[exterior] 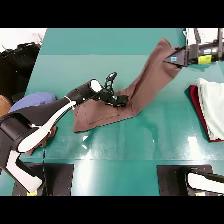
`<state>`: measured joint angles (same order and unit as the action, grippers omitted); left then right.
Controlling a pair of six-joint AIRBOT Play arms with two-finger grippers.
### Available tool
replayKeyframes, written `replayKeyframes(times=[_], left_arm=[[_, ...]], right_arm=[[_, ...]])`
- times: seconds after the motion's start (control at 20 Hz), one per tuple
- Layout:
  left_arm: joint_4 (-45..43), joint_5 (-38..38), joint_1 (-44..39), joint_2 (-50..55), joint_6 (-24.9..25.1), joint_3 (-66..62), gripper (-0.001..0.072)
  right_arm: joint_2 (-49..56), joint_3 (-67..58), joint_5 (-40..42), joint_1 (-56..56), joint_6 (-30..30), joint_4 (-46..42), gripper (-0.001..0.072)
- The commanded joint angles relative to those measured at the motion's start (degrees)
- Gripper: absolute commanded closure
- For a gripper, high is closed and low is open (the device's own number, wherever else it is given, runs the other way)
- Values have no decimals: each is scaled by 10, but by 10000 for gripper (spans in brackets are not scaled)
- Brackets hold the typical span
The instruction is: Fold the shirts.
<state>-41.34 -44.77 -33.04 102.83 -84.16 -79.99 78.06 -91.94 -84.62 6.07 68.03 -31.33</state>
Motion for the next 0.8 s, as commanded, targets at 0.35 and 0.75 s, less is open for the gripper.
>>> replayKeyframes(times=[0.35,0.75], left_arm=[[-113,-38,116,-143,1,-1,683],[-226,-92,348,-375,2,-1,683]], right_arm=[[0,-13,85,175,5,3,695],[136,-13,258,445,-47,3,327]])
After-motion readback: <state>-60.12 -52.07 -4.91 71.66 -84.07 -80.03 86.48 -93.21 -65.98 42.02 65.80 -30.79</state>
